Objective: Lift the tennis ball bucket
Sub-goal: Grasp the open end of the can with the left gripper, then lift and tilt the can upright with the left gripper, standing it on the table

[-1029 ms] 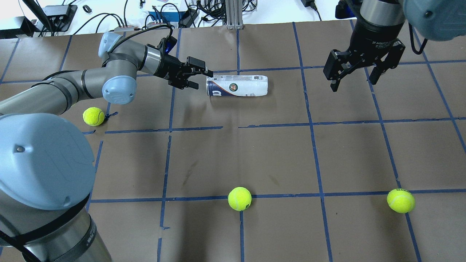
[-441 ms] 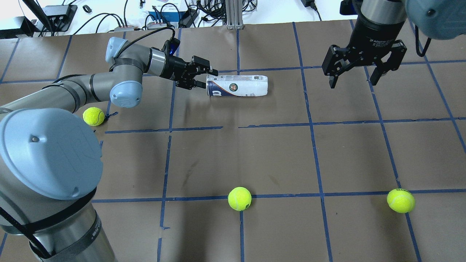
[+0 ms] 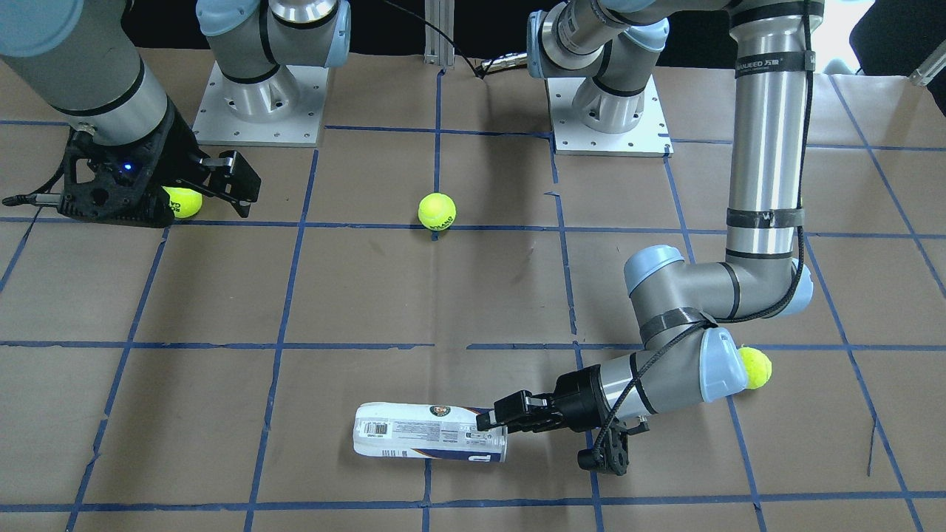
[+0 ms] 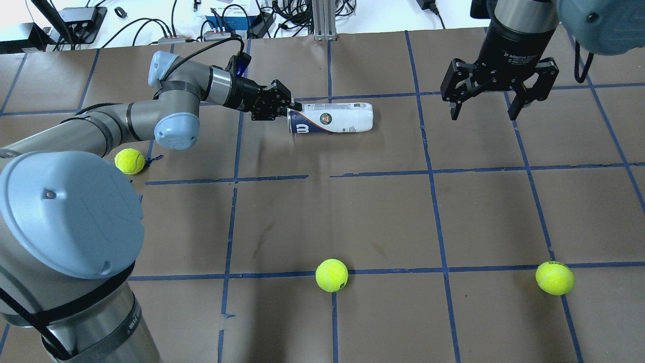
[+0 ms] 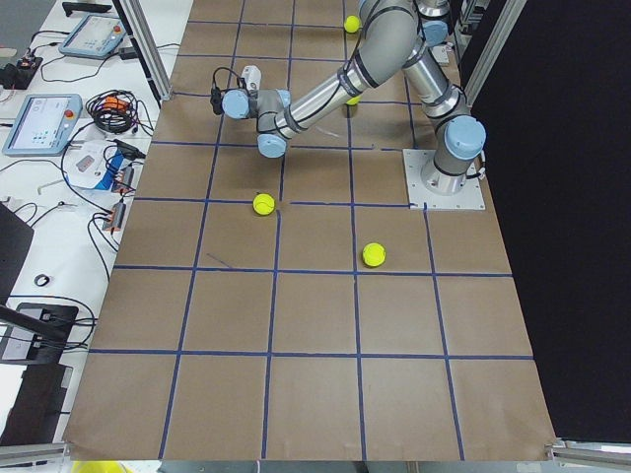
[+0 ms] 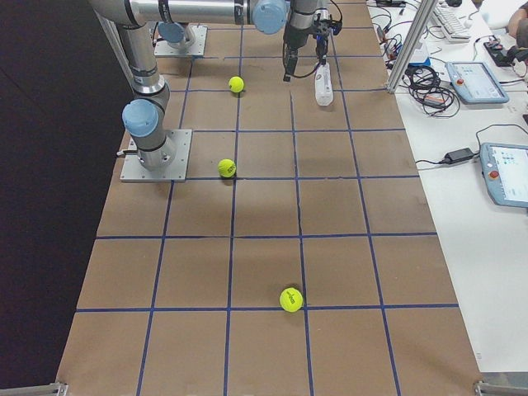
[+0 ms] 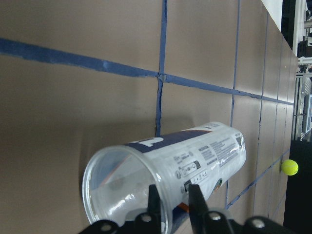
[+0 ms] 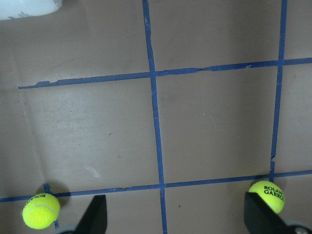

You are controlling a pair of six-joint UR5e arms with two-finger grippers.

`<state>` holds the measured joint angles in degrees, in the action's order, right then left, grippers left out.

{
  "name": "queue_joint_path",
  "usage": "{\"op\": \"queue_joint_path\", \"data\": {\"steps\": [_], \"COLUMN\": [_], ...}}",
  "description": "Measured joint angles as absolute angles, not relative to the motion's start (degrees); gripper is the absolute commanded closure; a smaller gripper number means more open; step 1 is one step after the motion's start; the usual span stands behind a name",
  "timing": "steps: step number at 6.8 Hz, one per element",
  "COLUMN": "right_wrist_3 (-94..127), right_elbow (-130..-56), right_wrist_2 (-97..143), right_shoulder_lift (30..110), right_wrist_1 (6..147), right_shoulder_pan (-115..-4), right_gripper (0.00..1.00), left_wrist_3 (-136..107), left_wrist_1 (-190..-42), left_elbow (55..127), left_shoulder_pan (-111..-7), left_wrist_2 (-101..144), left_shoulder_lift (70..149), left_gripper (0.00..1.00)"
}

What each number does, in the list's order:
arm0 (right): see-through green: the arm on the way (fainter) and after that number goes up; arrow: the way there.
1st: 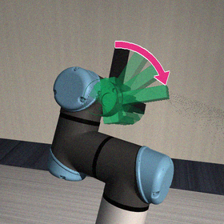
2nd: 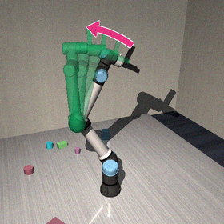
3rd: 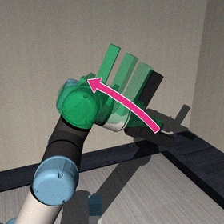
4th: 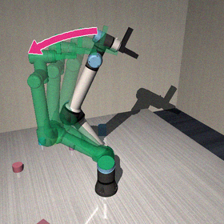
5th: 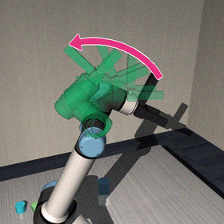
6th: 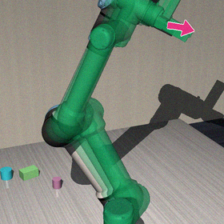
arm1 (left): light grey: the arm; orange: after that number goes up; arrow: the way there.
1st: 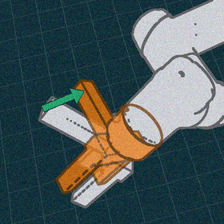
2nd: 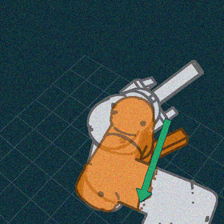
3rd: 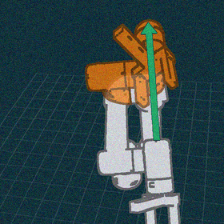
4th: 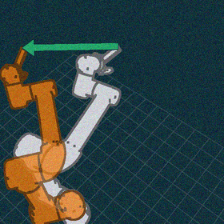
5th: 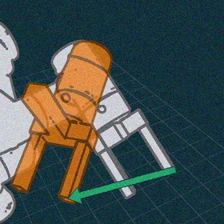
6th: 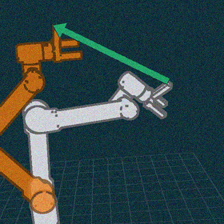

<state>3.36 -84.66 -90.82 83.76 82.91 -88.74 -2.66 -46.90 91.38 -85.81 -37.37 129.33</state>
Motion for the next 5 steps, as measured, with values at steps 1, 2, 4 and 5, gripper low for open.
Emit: {"op": "queue_joint_path", "data": {"steps": [1,2,4,5], "right_wrist_3": [3.61,4.07,6.26,7.27], "right_elbow": [-84.67,-84.68,-84.66,-84.69], "right_wrist_2": [-90.88,-90.91,-90.93,-90.92], "right_shoulder_lift": [83.82,83.97,84.09,84.06], "right_wrist_1": [82.87,82.83,82.82,82.88], "right_shoulder_pan": [-88.81,-88.87,-89.93,-90.98], "right_gripper": [0.00,0.00,0.00,0.00], "left_wrist_3": [-3.89,-6.53,-15.48,-19.17], "left_wrist_1": [-46.38,-45.73,-45.75,-46.02], "left_elbow": [91.48,91.60,91.86,91.33], "left_shoulder_pan": [-86.21,-86.54,-87.13,-88.72], "left_wrist_2": [-37.31,-37.23,-37.43,-39.04], "left_shoulder_lift": [128.64,126.87,119.59,116.54], "left_gripper": [0.97,0.97,0.96,0.96]}}
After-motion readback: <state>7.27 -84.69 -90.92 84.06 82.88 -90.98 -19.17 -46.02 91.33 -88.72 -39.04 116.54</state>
